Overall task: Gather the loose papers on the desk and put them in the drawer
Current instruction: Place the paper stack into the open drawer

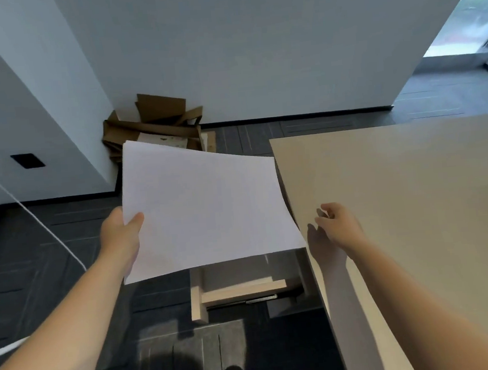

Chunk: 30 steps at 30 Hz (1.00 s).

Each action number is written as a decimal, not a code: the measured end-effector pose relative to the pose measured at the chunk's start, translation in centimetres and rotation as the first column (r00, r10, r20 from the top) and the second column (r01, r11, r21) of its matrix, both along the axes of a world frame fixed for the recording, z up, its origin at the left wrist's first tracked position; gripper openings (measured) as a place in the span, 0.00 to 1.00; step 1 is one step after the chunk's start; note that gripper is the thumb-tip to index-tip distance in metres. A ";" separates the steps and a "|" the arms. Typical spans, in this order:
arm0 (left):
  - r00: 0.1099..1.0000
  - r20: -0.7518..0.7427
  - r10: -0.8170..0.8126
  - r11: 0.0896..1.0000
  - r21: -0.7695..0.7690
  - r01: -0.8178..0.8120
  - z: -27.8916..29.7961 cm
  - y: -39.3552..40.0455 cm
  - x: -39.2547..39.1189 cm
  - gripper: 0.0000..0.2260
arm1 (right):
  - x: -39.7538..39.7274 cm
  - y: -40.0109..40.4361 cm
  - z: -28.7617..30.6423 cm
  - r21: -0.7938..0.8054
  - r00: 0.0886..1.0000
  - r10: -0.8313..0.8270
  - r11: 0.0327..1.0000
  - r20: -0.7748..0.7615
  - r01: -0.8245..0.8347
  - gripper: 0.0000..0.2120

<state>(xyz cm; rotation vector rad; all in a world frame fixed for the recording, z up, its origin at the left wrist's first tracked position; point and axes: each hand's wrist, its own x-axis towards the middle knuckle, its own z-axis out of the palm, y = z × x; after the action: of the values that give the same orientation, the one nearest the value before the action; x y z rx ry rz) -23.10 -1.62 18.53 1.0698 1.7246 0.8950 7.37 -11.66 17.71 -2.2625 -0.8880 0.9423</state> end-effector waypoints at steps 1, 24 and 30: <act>1.000 -0.018 0.014 1.000 0.004 -0.014 -0.3 0.3 -0.1 0.14 | 0.0 0.3 -0.3 -0.004 0.999 0.029 1.000 0.044 -0.028 0.13; 0.958 -0.037 -0.285 0.925 -0.271 0.265 -12.7 -1.4 11.4 0.15 | 1.1 0.6 -4.7 -0.198 0.712 0.423 0.903 0.560 -0.381 0.26; 0.938 -0.048 -0.344 0.901 -0.298 0.315 -14.1 -2.0 13.7 0.14 | 1.0 0.6 -4.8 -0.162 0.725 0.394 0.915 0.565 -0.370 0.29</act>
<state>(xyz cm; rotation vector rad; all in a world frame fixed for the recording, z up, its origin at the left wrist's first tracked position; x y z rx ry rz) -9.37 -3.57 4.41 1.1784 1.6259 0.3697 8.38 -11.07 12.91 -2.4944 -1.6749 0.3823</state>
